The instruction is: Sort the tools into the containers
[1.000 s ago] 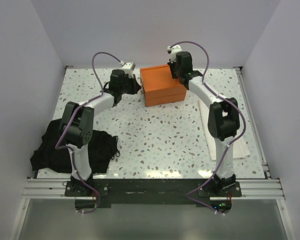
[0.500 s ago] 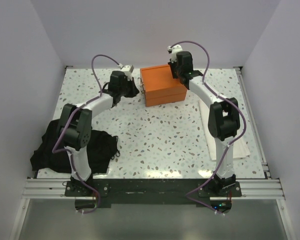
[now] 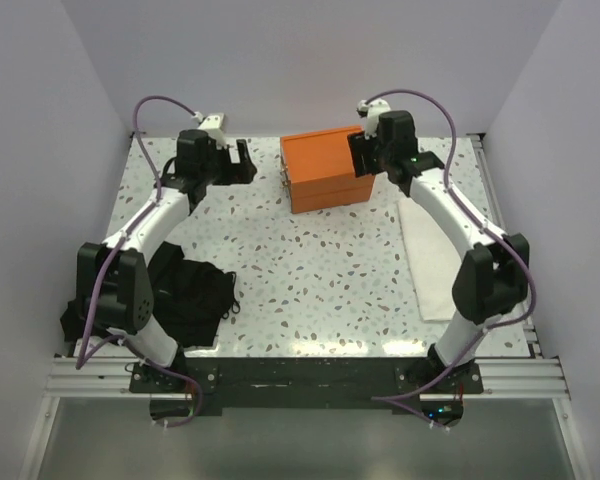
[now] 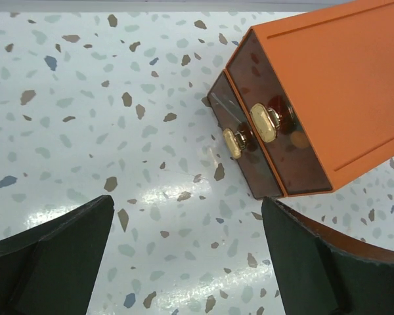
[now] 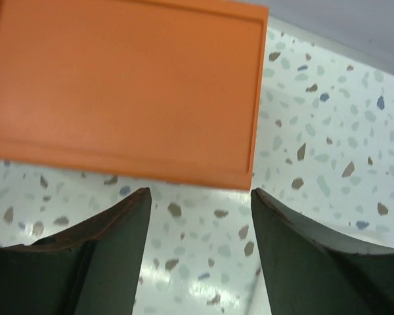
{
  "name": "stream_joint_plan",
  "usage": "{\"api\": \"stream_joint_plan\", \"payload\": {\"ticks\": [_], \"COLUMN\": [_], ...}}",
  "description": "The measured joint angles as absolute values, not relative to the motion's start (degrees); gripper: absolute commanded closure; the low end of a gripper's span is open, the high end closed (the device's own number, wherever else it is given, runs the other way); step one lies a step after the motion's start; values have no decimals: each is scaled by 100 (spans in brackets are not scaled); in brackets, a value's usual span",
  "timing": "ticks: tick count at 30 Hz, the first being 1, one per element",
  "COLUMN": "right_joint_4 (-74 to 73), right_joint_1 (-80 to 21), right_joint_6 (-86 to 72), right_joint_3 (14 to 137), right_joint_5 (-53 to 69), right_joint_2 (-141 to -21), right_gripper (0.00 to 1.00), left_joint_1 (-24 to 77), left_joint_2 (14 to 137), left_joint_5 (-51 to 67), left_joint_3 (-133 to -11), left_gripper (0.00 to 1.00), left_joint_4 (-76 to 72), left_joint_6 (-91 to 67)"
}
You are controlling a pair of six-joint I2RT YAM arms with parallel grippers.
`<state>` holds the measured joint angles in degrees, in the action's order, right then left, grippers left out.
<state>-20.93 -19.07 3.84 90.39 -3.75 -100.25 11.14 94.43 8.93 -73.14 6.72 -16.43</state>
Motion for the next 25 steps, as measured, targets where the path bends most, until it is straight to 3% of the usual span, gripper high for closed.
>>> {"api": "stream_joint_plan", "payload": {"ticks": [3,7,18,25], "right_joint_4": [-2226,-2552,-3055,-3068], "right_joint_1": [-1914,-1909,-1900,-1900], "right_joint_6": [213,-64,-366,-395], "right_joint_3": [8285,7389,6722,6525], "right_joint_5": [-370,-757,-1140,-1085], "right_joint_2": [-9321,-8628,-7220,-6912], "right_gripper": [23,1,1,1], "left_joint_1": [1142,1140,1170,1181], "left_joint_2": [9218,9159,9124,8849], "left_joint_5": [582,117,-266,-272], "left_joint_3": [-7161,-7024,-6584,-6482], "left_gripper": [0,0,0,0], "left_joint_4": [615,526,403,392], "left_joint_6": [-1411,-1205,-1142,-1125]}}
